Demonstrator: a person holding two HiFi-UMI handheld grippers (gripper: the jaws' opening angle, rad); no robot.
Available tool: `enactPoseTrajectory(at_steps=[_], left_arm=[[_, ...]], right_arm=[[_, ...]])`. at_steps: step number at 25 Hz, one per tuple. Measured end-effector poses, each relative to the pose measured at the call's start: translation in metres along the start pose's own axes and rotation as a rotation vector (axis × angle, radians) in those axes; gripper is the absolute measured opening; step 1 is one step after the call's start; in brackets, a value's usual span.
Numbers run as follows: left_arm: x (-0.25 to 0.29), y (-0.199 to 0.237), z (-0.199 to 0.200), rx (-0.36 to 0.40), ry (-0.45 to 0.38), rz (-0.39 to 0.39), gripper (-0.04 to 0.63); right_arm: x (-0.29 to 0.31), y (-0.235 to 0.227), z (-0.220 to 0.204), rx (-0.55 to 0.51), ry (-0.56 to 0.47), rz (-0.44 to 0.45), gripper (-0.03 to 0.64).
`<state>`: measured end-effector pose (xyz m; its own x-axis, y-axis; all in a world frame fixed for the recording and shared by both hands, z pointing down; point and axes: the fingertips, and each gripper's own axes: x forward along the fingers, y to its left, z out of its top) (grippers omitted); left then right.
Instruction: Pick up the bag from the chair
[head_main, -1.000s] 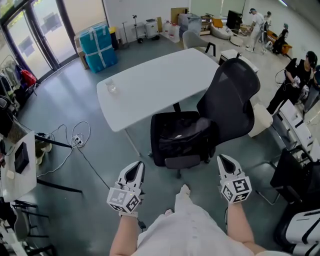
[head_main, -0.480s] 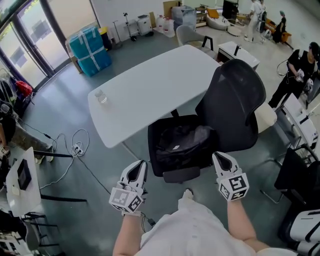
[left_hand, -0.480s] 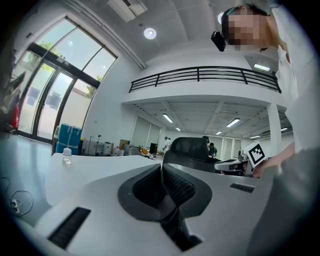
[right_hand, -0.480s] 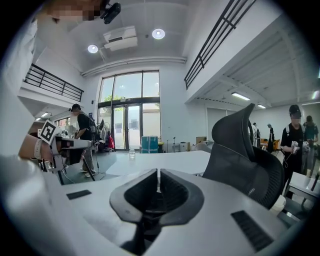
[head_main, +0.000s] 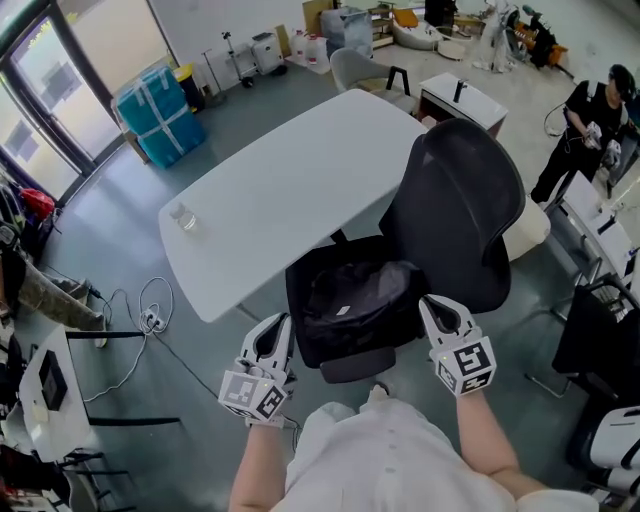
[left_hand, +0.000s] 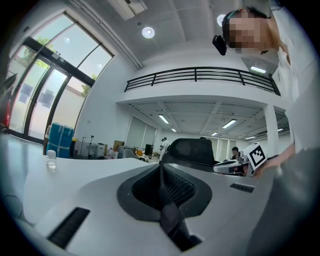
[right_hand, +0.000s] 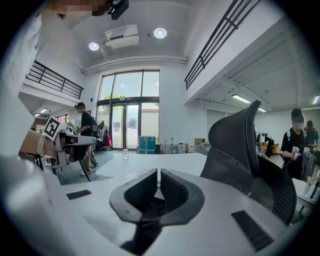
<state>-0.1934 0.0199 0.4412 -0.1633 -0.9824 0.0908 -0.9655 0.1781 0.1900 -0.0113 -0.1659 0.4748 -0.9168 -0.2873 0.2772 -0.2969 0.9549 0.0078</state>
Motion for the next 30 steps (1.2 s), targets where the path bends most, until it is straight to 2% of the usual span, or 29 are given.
enactPoseTrajectory(at_steps=[7,15,21,23,30], left_arm=[[0.049,0.021,0.012,0.025,0.026,-0.122,0.032],[0.117,0.047,0.006,0.064,0.135,-0.436,0.032],[0.168,0.049,0.000,0.080,0.184,-0.633,0.032],[0.180,0.043,-0.008,0.091,0.204,-0.681,0.032],[0.206,0.022,-0.052,0.120,0.291,-0.808,0.032]], right_arm=[[0.025,-0.010,0.008,0.019,0.003,-0.071,0.021],[0.052,0.002,-0.001,0.063,0.022,-0.244,0.021],[0.070,0.004,-0.020,0.128,0.060,-0.368,0.025],[0.073,0.005,-0.030,0.152,0.070,-0.387,0.098],[0.078,0.008,-0.066,0.217,0.105,-0.447,0.158]])
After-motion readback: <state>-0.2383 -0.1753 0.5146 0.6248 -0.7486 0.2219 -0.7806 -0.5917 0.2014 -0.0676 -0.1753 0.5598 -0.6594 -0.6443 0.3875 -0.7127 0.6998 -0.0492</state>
